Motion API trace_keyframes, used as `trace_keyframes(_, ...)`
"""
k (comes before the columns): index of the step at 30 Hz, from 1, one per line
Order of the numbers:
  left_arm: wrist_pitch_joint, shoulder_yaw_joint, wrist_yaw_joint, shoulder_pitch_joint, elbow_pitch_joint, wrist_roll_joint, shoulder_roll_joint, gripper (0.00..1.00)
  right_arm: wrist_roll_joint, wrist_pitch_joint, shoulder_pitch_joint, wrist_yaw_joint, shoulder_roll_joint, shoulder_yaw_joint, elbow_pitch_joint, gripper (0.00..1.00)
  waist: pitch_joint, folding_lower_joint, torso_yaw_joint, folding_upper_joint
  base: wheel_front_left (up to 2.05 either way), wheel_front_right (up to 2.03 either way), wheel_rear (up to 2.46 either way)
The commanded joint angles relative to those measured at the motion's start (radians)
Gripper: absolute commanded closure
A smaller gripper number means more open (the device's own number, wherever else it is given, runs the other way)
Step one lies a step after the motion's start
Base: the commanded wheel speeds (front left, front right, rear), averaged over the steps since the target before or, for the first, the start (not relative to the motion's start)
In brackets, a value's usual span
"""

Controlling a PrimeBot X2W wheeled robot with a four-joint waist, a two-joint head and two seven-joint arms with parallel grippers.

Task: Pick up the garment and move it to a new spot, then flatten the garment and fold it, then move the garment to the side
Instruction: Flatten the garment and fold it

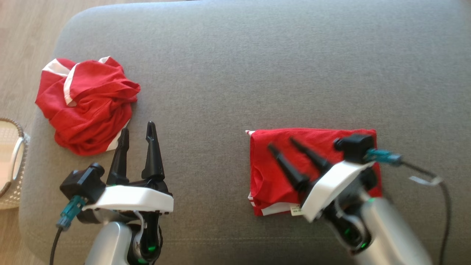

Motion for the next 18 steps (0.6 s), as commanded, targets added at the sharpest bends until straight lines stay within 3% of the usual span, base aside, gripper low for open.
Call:
trace_keyframes(1,-0.008,0.028,0.003,-0.040,-0.030,0.007,0.005,0.00,-0.036,-0.015,-0.054,0.000,0.006,-0.010,-0.059,0.00,-0.005,0.0000,-0.009,0.0000,0.00,0.00,0.00)
trace_keyframes(5,-0.008,0.033,0.001,-0.039,-0.032,0.015,0.005,0.00,-0.164,-0.035,-0.072,0.000,-0.002,-0.095,-0.131,0.00,-0.013,0.0000,-0.025,0.0000,0.00,0.00,0.00)
trace_keyframes(11,-0.008,0.035,-0.004,-0.040,-0.037,0.027,0.005,0.00,-0.349,-0.145,-0.053,0.000,-0.118,-0.175,-0.200,0.00,-0.020,0.0000,-0.046,0.0000,0.00,0.00,0.00)
trace_keyframes(15,-0.008,0.037,-0.006,-0.039,-0.043,0.037,0.005,0.00,-0.401,-0.242,-0.007,0.000,-0.152,-0.237,-0.198,0.00,-0.024,0.0000,-0.060,0.0000,0.00,0.00,0.00)
trace_keyframes(18,-0.008,0.038,-0.006,-0.035,-0.049,0.043,0.005,0.00,-0.411,-0.320,0.030,0.000,-0.143,-0.295,-0.180,0.00,-0.027,0.0000,-0.070,0.0000,0.00,0.00,0.00)
